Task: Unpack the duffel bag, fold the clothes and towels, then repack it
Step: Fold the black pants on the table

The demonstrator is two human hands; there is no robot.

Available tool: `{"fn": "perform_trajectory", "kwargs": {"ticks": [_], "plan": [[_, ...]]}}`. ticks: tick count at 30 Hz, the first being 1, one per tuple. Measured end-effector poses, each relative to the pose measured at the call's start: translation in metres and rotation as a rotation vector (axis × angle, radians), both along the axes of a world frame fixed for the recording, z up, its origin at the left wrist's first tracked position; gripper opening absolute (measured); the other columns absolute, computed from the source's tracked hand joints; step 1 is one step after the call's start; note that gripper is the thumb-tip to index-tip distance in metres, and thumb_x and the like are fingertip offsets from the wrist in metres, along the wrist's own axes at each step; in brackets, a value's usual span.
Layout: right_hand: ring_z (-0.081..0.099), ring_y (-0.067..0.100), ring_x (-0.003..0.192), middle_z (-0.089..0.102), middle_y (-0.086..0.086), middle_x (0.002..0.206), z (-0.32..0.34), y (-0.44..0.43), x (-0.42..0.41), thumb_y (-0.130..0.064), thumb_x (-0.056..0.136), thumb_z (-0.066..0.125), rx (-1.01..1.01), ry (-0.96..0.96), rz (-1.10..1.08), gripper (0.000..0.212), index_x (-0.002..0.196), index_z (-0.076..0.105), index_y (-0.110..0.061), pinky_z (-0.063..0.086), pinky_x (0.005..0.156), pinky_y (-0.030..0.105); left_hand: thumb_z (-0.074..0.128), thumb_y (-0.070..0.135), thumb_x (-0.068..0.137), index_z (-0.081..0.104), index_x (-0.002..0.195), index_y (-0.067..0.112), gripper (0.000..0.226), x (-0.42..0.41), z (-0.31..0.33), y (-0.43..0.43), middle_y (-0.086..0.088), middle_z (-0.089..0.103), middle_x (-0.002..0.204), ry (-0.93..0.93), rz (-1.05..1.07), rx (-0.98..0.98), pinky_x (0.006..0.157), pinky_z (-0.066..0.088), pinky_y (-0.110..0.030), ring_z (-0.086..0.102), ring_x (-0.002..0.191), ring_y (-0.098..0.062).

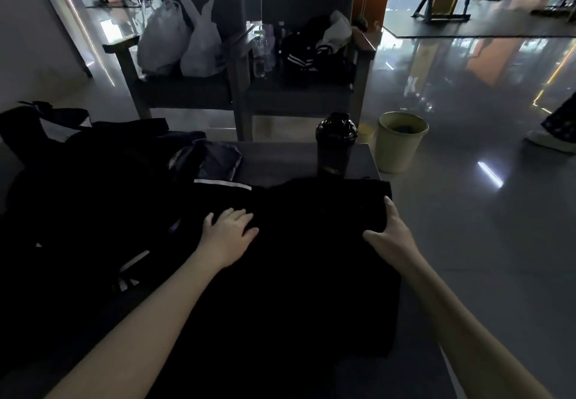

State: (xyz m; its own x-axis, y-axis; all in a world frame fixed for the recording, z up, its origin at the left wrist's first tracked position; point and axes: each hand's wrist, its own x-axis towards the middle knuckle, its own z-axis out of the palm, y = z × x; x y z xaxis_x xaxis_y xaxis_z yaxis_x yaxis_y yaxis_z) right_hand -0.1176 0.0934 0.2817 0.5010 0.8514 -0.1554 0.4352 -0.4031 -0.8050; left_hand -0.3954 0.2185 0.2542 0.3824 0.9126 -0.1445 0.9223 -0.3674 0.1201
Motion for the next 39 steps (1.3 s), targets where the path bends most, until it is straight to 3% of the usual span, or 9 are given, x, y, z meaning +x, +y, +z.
{"fn": "perform_trajectory", "kwargs": {"ticks": [5,10,13,19,23,27,32,36,39], "plan": [[0.056,0.009,0.072,0.062,0.004,0.105,-0.002,-0.006,0.005,-0.004,0.083,0.059,0.119,-0.004,-0.065,0.067,0.144,0.036,-0.022,0.042,0.057,0.016,0.026,0.046,0.101,0.019,0.151,0.024,0.055,-0.014,-0.005,-0.004,0.006,0.009,0.16,0.078,0.082,-0.154,0.116,0.005,-0.051,0.005,0.147,-0.018],[0.058,0.014,0.092,0.057,-0.003,0.115,-0.007,-0.027,-0.004,-0.021,0.088,0.063,0.215,0.184,-0.166,0.058,0.141,0.039,-0.021,0.042,0.074,0.023,0.035,0.042,0.1,0.046,0.138,0.02,0.045,-0.016,0.012,-0.049,0.0,0.042,0.144,-0.152,0.167,0.071,0.106,0.029,-0.04,0.035,0.133,-0.02],[0.059,0.014,0.094,0.059,0.002,0.122,-0.022,-0.054,-0.014,-0.019,0.086,0.065,0.179,0.252,-0.173,0.065,0.143,0.035,-0.019,0.043,0.075,0.023,0.034,0.044,0.1,0.05,0.132,0.02,0.043,-0.033,0.017,-0.094,-0.003,0.047,0.133,-0.178,0.179,-0.037,0.097,0.034,-0.04,0.042,0.123,-0.021],[0.058,0.029,0.112,0.055,0.014,0.128,-0.029,-0.099,-0.043,-0.031,0.073,0.079,-0.038,0.264,-0.219,0.089,0.142,0.031,-0.003,0.051,0.09,0.036,0.029,0.058,0.096,0.029,0.145,0.014,0.066,-0.044,0.005,-0.149,-0.005,0.029,0.152,0.01,0.161,-0.154,0.114,0.017,-0.044,0.027,0.139,-0.021],[0.066,0.023,0.08,0.067,0.013,0.094,-0.028,-0.106,-0.058,-0.015,0.076,0.075,-0.146,0.317,-0.197,0.042,0.109,0.059,0.005,0.058,0.07,0.036,0.027,0.063,0.094,0.018,0.151,0.016,0.074,-0.04,0.007,-0.165,-0.005,0.009,0.16,0.071,0.168,-0.135,0.116,0.003,-0.052,0.003,0.147,-0.022],[0.055,0.011,0.073,0.061,0.01,0.102,-0.012,-0.108,-0.057,-0.004,0.082,0.059,-0.094,0.246,-0.172,0.036,0.117,0.051,-0.004,0.044,0.053,0.022,0.026,0.067,0.092,0.012,0.153,0.019,0.078,-0.036,0.01,-0.182,-0.005,0.002,0.161,0.034,0.196,-0.173,0.115,0.001,-0.054,-0.001,0.147,-0.024],[0.059,0.028,0.097,0.056,0.019,0.121,0.002,-0.123,-0.04,0.001,0.083,0.045,-0.067,0.115,-0.199,0.064,0.145,0.028,-0.006,0.05,0.075,0.032,0.03,0.059,0.095,0.014,0.152,0.023,0.069,-0.058,-0.002,-0.182,0.0,0.003,0.161,0.131,0.094,-0.168,0.115,0.008,-0.054,0.004,0.147,-0.022],[0.052,0.01,0.061,0.059,0.007,0.092,-0.006,-0.152,-0.061,-0.01,0.089,0.058,0.019,0.0,-0.18,0.075,0.15,0.014,-0.008,0.047,0.054,0.027,0.039,0.055,0.095,0.023,0.149,0.02,0.066,-0.06,-0.005,-0.195,-0.004,0.014,0.158,0.086,0.065,0.038,0.115,0.013,-0.045,0.009,0.146,-0.021],[0.056,0.015,0.069,0.052,0.012,0.114,-0.02,-0.166,-0.077,-0.014,0.087,0.06,-0.003,-0.025,-0.138,0.082,0.152,0.01,-0.018,0.044,0.055,0.026,0.043,0.056,0.092,0.034,0.144,0.019,0.064,-0.059,-0.01,-0.214,0.001,0.03,0.149,-0.051,-0.024,0.176,0.113,0.02,-0.035,0.023,0.14,-0.016]]}}
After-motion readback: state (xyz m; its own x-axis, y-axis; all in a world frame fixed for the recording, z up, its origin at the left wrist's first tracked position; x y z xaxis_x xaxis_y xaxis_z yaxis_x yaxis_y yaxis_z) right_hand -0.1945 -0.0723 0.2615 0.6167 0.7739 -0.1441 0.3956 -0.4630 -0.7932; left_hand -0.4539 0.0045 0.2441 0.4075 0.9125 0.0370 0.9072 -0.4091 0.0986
